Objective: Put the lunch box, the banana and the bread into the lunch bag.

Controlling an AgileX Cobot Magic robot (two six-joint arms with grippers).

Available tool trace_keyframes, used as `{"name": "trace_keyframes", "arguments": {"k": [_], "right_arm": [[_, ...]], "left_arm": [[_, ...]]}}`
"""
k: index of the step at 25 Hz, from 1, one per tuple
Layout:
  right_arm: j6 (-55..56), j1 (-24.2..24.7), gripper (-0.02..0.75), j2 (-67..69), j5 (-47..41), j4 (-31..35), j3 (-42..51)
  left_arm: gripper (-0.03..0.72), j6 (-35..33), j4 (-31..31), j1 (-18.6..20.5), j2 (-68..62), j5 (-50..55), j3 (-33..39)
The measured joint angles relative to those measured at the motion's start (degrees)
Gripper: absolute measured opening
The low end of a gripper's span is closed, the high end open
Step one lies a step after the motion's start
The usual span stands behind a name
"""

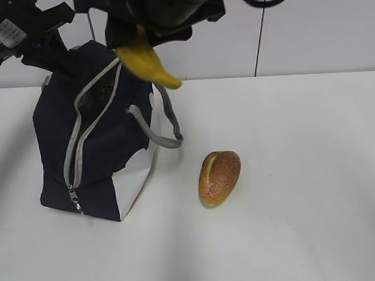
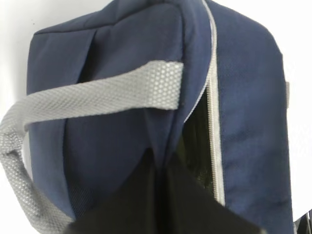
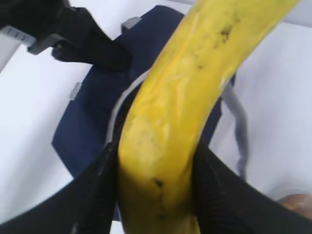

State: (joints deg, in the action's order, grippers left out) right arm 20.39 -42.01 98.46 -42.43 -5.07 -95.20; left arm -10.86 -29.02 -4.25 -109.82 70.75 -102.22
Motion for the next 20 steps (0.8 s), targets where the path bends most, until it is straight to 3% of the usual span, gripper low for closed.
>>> {"name": "trace_keyframes", "arguments": {"k": [8,10,20], "right_arm": [[-12.42,0.00,0.351,6.78,5.21,26.75,0.00],[-14.59,0.00,0.351,8.06,6.68,30.86,0.00],[-15.66,0.00,0.353,11.15,7.75,30.97,0.00]], "left_arm": [[-0.003,0.00,-2.29,0.00,0.00,0.00,0.00],[-0.003,0.00,-2.56,0.00,0.00,0.00,0.00],[-0.003,0.00,-2.43,0.00,0.00,-0.06,0.00]]}}
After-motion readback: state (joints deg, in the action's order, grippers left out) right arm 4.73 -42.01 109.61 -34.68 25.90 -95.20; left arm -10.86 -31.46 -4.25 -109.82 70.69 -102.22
